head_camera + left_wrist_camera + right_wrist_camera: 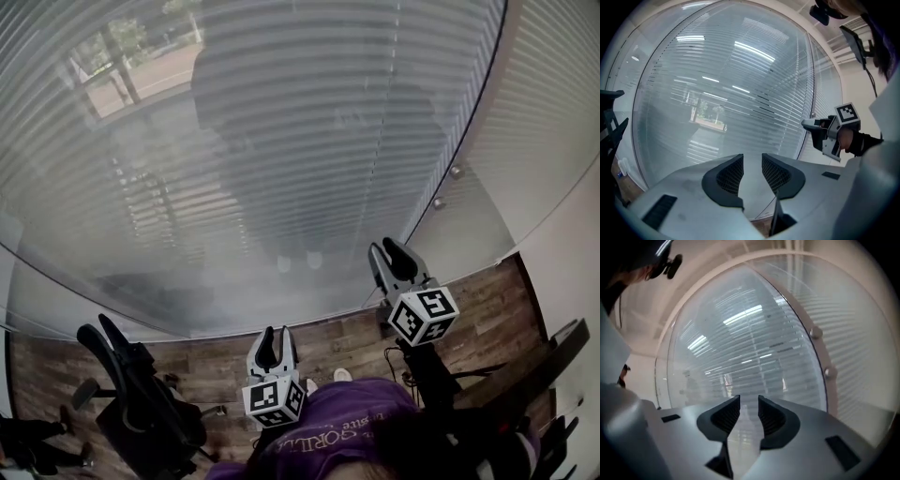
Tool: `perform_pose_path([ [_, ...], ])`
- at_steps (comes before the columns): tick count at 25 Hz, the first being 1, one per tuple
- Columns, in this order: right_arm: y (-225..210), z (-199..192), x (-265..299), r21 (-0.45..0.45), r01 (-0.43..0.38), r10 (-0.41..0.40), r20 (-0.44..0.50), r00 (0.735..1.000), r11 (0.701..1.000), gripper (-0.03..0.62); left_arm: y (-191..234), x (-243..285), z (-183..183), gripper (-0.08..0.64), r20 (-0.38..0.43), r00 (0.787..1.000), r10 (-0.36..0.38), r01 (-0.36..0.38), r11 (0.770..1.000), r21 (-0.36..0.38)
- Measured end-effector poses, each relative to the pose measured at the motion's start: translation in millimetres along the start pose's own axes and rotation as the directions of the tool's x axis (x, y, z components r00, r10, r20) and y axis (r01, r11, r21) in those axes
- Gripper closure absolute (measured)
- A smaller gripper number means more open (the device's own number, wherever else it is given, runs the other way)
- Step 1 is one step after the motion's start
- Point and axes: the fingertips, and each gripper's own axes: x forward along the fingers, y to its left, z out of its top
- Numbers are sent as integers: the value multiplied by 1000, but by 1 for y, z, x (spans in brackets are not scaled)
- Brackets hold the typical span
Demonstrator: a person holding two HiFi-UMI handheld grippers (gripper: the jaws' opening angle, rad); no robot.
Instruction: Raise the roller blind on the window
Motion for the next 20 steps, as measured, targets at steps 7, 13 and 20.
perform_pose_path([
  [7,69,-50,-8,49,-140,144,-85,986,989,594,-3,0,-3,436,-8,1000,-7,7,1000,-4],
  [13,73,-45,-6,10,-140,141,-99,985,990,594,-4,-1,2,436,-9,1000,-8,8,1000,-8],
  [20,71,-46,-6,10,-130,131,-105,986,991,594,-3,-1,2,436,-13,1000,-10,10,1000,-5],
])
